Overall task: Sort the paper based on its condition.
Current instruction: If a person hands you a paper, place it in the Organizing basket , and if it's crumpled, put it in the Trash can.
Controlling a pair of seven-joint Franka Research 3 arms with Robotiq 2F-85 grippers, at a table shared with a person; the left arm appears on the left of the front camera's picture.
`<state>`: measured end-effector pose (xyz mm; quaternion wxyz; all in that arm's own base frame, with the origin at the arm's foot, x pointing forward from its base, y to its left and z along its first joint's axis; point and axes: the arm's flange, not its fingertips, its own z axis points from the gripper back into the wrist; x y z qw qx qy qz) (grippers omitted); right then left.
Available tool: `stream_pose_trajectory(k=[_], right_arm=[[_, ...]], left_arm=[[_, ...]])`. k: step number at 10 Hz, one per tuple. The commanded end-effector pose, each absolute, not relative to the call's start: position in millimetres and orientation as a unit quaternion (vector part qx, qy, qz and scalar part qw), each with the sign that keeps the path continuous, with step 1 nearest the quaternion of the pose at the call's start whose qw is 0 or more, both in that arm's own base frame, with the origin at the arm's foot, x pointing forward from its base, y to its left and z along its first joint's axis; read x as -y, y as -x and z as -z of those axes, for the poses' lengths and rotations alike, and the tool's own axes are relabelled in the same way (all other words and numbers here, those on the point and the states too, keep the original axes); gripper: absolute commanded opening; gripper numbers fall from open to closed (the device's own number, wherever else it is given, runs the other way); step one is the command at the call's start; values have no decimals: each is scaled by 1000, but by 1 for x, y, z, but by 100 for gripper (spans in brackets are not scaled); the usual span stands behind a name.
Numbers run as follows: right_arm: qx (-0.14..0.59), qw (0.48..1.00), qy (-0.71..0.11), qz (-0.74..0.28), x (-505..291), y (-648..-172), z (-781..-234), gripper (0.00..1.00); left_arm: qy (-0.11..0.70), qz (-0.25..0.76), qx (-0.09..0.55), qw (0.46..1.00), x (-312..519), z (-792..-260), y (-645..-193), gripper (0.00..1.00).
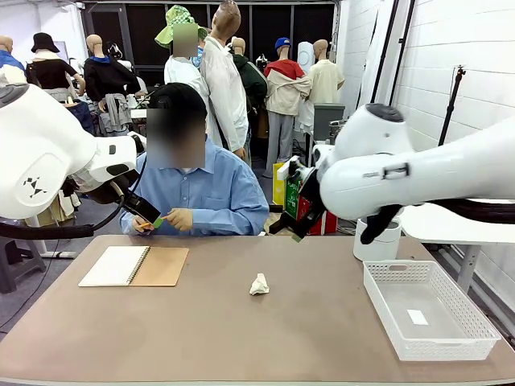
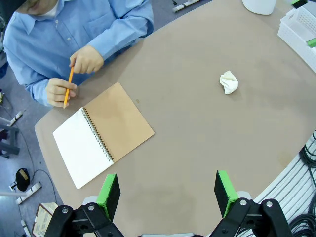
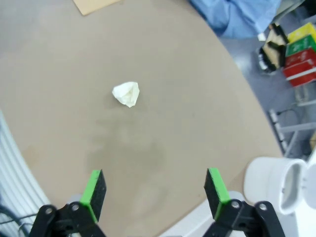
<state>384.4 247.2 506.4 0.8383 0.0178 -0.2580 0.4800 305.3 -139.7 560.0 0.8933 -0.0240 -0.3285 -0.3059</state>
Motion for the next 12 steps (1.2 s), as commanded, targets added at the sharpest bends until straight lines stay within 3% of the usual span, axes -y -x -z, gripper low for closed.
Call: stream_pose_trajectory(k=[1, 4, 12], right_arm=[[265, 824, -7, -500, -267, -407, -492, 100], [265, 827, -27, -494, -285, -426, -465, 100], [257, 833, -25, -490, -287, -423, -460, 100]], left_arm=[[25, 305, 329, 893, 139, -560, -306, 100], [25, 305, 329, 893, 139, -560, -306, 100], [25, 305, 329, 893, 139, -560, -306, 100]])
